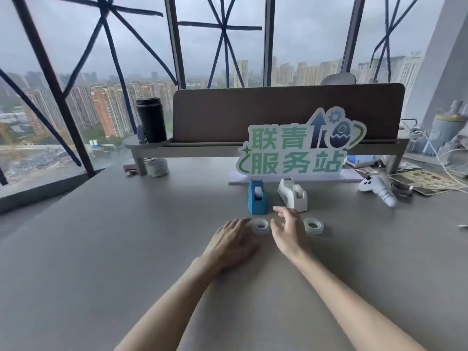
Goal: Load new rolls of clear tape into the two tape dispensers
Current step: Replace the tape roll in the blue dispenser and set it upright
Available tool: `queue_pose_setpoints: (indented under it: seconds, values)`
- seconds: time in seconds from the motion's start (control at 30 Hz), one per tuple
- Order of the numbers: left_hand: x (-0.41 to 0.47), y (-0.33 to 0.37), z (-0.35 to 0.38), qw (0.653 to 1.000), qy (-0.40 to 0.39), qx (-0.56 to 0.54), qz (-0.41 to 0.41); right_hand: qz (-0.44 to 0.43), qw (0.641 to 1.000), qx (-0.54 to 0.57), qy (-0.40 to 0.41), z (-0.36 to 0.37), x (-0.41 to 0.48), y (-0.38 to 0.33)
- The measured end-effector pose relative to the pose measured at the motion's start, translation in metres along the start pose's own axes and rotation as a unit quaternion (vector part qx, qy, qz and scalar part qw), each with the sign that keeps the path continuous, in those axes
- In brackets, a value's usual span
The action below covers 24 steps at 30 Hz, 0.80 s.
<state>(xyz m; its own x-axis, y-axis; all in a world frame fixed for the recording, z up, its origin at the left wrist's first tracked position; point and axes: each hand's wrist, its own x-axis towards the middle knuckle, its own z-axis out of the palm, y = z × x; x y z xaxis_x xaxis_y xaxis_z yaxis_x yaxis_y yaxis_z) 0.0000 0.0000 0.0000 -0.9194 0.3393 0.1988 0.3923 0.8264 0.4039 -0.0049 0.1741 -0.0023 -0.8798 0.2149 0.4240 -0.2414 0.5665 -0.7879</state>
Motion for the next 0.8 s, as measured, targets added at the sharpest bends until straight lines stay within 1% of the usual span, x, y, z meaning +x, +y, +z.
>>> queue_pose_setpoints:
  seconds: [0.1,0.13,0.23,0.33,0.43,0.53,0.6,0.7,0.8]
  values:
    - [0.019,0.001,0.005,1.0,-0.018,0.011,0.017,0.033,0.998,0.047,0.035,0.006,0.01,-0.001]
    - [0.026,0.001,0.006,1.0,-0.019,0.016,0.015,0.051,0.996,0.059,0.036,0.007,0.015,-0.005]
    - [0.039,-0.004,0.009,1.0,0.007,-0.007,-0.007,0.064,0.995,0.072,0.026,0.014,0.028,-0.007]
    - [0.042,-0.021,0.003,0.993,0.074,-0.065,-0.069,0.031,0.999,0.018,0.01,0.025,0.041,-0.007]
    - [0.046,-0.045,-0.004,0.986,0.112,-0.065,-0.108,0.006,0.999,-0.05,-0.015,0.042,0.054,-0.009]
    - [0.058,-0.054,-0.005,0.984,0.114,-0.066,-0.118,0.016,0.993,-0.107,-0.053,0.056,0.066,-0.003]
    - [0.066,-0.054,-0.005,0.984,0.116,-0.057,-0.122,0.016,0.991,-0.123,-0.048,0.06,0.07,0.003]
    - [0.068,-0.055,-0.003,0.985,0.104,-0.038,-0.134,0.01,0.992,-0.121,-0.024,0.054,0.062,0.002]
    - [0.064,-0.052,-0.003,0.988,0.079,0.007,-0.134,0.004,0.994,-0.098,-0.051,0.043,0.043,0.0]
